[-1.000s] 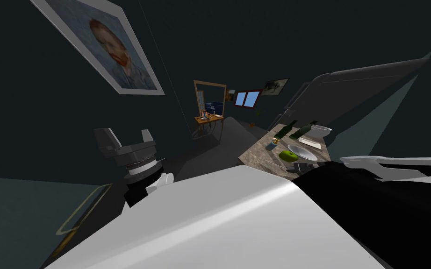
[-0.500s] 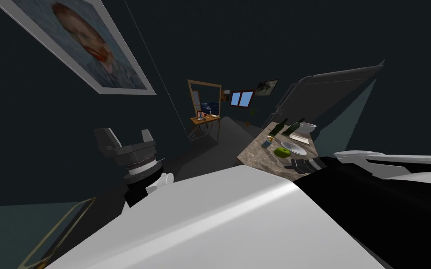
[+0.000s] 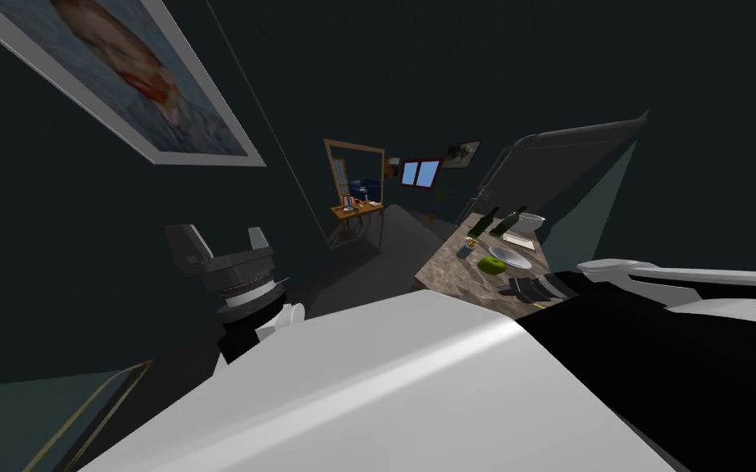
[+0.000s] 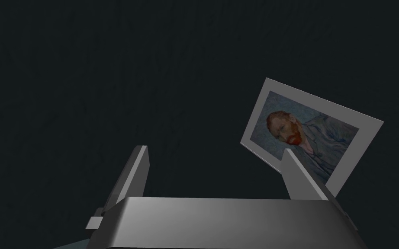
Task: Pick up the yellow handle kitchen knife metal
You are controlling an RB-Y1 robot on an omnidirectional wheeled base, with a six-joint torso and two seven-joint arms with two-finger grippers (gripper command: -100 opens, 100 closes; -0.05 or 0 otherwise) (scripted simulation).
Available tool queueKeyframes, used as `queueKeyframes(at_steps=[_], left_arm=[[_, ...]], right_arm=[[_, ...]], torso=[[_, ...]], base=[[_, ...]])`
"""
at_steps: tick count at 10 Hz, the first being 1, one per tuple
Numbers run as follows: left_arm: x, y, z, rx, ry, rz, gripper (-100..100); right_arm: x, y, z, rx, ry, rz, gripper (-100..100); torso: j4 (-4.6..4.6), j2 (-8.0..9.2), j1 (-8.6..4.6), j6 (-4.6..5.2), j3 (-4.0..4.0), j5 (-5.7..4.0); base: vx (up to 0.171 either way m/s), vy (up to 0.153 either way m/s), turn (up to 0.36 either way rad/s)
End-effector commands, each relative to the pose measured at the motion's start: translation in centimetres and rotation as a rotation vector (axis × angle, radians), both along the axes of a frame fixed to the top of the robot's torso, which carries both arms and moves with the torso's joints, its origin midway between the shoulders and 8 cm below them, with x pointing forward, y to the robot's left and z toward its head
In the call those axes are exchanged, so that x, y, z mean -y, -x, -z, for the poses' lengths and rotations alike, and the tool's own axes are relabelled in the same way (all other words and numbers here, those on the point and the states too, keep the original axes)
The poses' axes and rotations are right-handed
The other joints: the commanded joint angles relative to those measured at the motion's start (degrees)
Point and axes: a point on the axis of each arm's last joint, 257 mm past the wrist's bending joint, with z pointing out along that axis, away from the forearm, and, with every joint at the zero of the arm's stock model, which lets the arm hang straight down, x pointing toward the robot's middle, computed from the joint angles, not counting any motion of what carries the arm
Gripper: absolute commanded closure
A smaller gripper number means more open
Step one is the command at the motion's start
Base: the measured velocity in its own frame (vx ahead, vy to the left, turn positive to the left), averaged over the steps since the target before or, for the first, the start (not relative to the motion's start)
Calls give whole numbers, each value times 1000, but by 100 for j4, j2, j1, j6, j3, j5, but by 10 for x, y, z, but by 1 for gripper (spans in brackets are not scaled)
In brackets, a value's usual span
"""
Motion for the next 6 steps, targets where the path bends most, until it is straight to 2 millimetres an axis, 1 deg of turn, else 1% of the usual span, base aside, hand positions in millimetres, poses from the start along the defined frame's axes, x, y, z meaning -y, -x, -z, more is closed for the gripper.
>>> queueKeyframes(at_steps=[1, 2, 4, 5, 6], left_arm=[[0, 0, 0, 0, 0, 0, 0], [0, 0, 0, 0, 0, 0, 0], [0, 0, 0, 0, 0, 0, 0], [0, 0, 0, 0, 0, 0, 0], [0, 0, 0, 0, 0, 0, 0]], right_arm=[[1, -14, -5, 19, -8, 21, 100], [3, -13, -5, 11, -1, 13, 100], [4, -5, -2, -23, 10, -6, 100], [3, -8, -3, -14, 7, -1, 100], [3, -8, -3, -15, 7, -2, 0]], torso=[[0, 0, 0, 0, 0, 0], [-1, -2, -1, 11, -1, 1], [-1, -3, 1, 0, -2, 1], [-1, 0, -3, 1, 0, -1], [0, 2, -5, 2, 1, -1]], base=[[32, 10, -215], [34, 23, -155], [9, 7, 14], [0, 0, 0], [0, 0, 0]])
